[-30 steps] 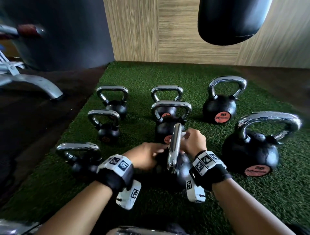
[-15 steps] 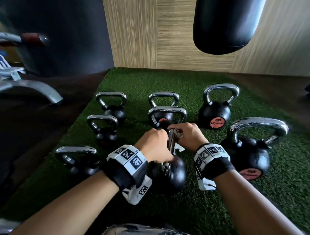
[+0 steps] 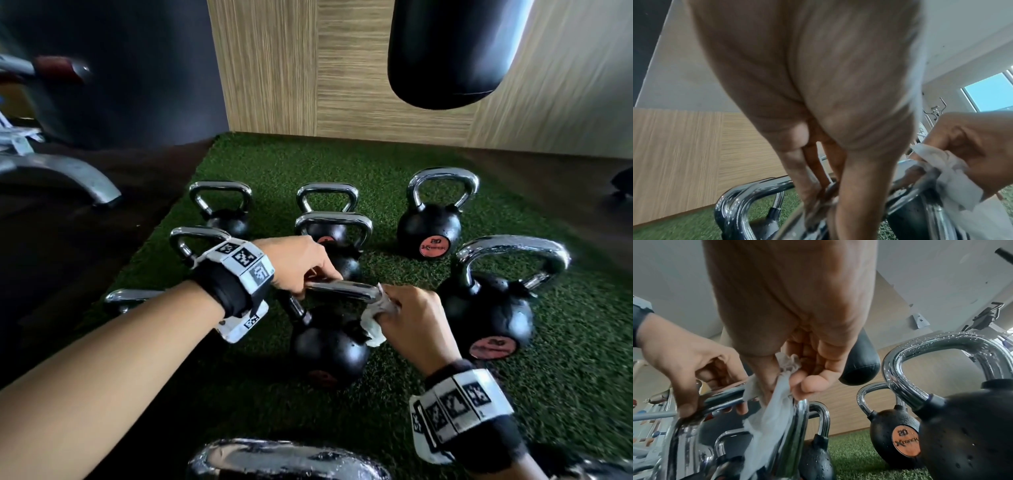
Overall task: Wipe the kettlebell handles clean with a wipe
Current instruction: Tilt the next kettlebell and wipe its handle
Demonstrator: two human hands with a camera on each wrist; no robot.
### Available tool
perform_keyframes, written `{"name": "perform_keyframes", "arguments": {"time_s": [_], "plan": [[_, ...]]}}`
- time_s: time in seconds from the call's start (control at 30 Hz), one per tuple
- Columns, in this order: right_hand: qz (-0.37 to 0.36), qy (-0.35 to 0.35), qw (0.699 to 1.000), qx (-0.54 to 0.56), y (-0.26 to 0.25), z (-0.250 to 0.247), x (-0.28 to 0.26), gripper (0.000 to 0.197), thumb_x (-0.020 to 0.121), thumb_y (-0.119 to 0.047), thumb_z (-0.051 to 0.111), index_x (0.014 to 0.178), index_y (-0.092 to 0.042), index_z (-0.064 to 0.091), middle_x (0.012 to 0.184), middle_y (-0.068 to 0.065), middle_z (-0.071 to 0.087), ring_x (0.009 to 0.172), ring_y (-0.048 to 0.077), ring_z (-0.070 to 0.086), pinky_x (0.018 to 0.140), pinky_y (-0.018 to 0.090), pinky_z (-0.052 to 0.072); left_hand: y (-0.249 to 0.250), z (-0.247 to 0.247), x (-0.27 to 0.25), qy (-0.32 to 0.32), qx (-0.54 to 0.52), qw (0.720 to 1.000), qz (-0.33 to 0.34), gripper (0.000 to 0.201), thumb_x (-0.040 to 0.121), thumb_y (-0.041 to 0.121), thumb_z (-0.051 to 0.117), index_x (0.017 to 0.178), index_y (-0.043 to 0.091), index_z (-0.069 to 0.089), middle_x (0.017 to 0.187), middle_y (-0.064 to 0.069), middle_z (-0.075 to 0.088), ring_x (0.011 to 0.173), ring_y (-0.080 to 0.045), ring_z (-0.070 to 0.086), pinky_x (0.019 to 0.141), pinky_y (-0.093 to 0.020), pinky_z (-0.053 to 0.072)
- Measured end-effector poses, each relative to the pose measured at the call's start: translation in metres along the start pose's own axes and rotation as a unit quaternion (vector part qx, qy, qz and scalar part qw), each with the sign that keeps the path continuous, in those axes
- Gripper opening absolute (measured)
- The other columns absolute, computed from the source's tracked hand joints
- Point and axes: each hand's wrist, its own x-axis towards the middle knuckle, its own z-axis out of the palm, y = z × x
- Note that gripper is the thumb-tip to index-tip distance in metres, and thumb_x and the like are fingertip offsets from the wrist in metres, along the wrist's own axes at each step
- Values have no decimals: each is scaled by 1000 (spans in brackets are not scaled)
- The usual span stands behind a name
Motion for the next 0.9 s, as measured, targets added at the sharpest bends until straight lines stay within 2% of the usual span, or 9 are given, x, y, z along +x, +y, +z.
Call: {"name": "perform_keyframes", "arguments": {"time_s": [0.1, 0.27, 0.4, 0.47, 0.5, 0.57, 0.67, 0.77, 0.9], "plan": [[-2, -12, 1000, -6, 2, 2, 3, 32, 74, -7, 68, 104, -17, 78, 82, 2, 74, 70, 10, 58, 67, 15, 37, -3, 7, -5, 31, -17, 999, -14, 77, 77, 7, 78, 132, 57, 58, 72, 30, 55, 57, 18, 53, 49, -2, 33], [-3, -11, 1000, -11, 7, 2, 9, 33, 79, -8, 70, 111, -15, 77, 82, 2, 71, 70, 13, 57, 60, 6, 32, -3, 14, -8, 52, -37, 998, -26, 77, 78, 6, 80, 137, 51, 58, 97, 15, 66, 75, 0, 59, 70, -18, 47], [29, -36, 999, -10, 0, -8, 10, 28, 82, -12, 73, 109, -18, 78, 73, -8, 65, 68, 9, 58, 56, 2, 34, 4, 22, -20, 99, -62, 993, -31, 78, 82, 5, 76, 145, 45, 52, 121, 6, 72, 66, 4, 55, 57, -1, 37], [67, -93, 993, -11, -8, -23, 5, 27, 79, -11, 75, 103, -24, 78, 68, -12, 63, 60, 5, 59, 54, 4, 38, 9, 28, -40, 126, -105, 986, -14, 82, 87, 11, 75, 154, 42, 39, 139, 7, 64, 100, -3, 67, 85, -4, 44], [94, -125, 988, -8, -14, -31, 3, 25, 78, -11, 76, 98, -25, 77, 68, -9, 65, 54, 3, 59, 51, 10, 44, 9, 30, -54, 144, -119, 982, -1, 82, 89, 15, 75, 156, 42, 35, 146, 8, 58, 121, -7, 62, 101, -12, 42], [137, -155, 978, 16, -31, -48, -4, 17, 79, -9, 74, 88, -22, 77, 71, 1, 72, 46, 4, 60, 43, 25, 49, 6, 35, -86, 201, -158, 967, 20, 79, 93, 14, 72, 156, 44, 33, 151, 10, 53, 134, -1, 51, 112, -16, 36], [144, -189, 967, 95, -69, -68, -19, 15, 85, 6, 67, 92, -3, 77, 73, -2, 76, 56, 15, 65, 46, 26, 52, 5, 47, -133, 291, -289, 912, 18, 81, 95, 1, 64, 153, 49, 35, 135, 20, 65, 117, 8, 63, 105, -19, 48], [135, -213, 958, 136, -115, -75, -35, 13, 85, 12, 66, 89, 4, 75, 76, 5, 77, 60, 12, 68, 53, 23, 56, 16, 82, -166, 370, -413, 831, -41, 82, 97, -8, 49, 156, 46, 31, 119, 27, 68, 105, 13, 65, 88, -2, 46], [163, -225, 939, 201, -159, -83, -63, 18, 85, 6, 71, 101, -1, 75, 86, 11, 77, 75, 19, 71, 66, 23, 58, 41, 137, -187, 349, -567, 739, -105, 83, 92, -19, 37, 158, 32, 32, 125, 9, 69, 114, -7, 69, 85, -10, 50]]}}
